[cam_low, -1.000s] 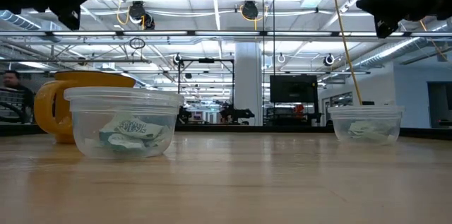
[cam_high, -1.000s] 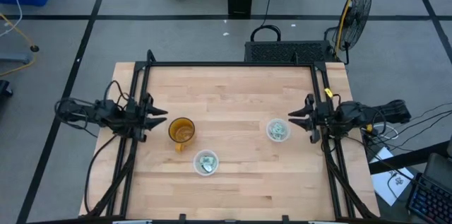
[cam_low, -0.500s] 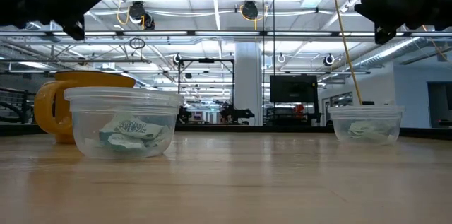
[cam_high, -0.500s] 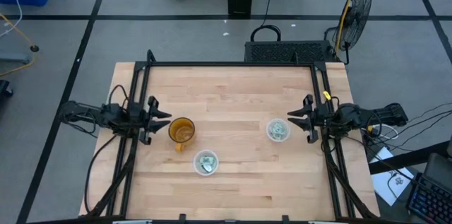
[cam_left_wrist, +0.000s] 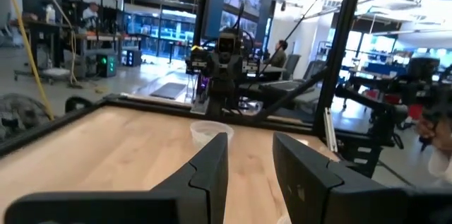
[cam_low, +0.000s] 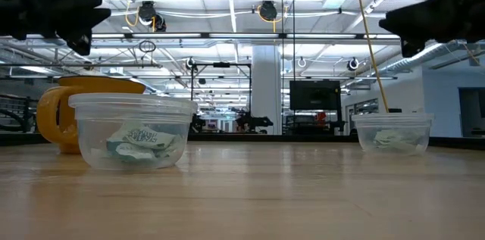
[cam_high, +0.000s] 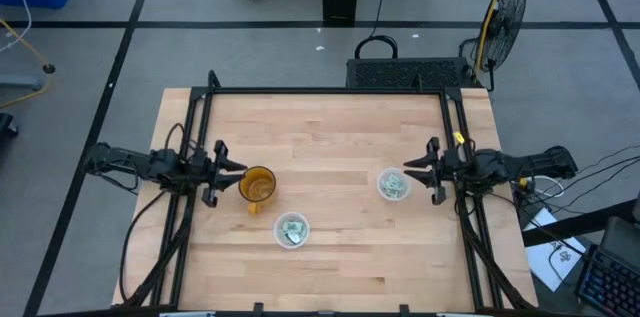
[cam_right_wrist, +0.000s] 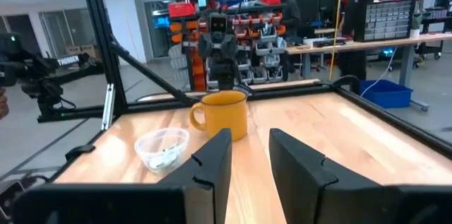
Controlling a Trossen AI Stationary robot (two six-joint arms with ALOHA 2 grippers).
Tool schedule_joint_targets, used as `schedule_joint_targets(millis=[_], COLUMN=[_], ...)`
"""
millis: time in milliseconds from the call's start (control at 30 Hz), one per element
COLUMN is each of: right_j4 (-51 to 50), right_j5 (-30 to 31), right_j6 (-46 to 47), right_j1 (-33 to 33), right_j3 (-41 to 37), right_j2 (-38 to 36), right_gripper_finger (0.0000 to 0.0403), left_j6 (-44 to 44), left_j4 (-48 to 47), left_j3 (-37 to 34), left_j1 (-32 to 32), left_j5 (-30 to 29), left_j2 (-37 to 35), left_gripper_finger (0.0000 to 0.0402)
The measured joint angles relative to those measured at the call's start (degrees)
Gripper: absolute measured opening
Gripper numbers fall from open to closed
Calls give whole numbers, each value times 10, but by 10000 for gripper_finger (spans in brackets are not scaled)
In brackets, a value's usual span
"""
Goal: Pick and place Stevia / Truvia into bins
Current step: Return to Home Position
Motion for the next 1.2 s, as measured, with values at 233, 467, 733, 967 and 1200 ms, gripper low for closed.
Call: schedule_joint_targets(millis=[233, 467, 733, 967, 1200], right_j4=[33, 9, 1, 1, 1], right_j5=[-2, 0, 0, 0, 1], right_j6=[15, 24, 24, 24, 24], right_j1=[0, 0, 0, 0, 0], right_j3=[-40, -44, -45, -46, -46], right_j2=[0, 1, 11, 11, 11], right_gripper_finger=[89, 89, 89, 89, 89], left_j6=[-40, -28, -15, -15, -15], left_j4=[-2, -2, -2, -2, -2], left_j3=[0, 0, 0, 0, 0], left_j1=[0, 0, 0, 0, 0], left_j5=[0, 0, 0, 0, 0], left_j2=[0, 0, 0, 0, 0], left_gripper_finger=[118, 118, 118, 118, 118])
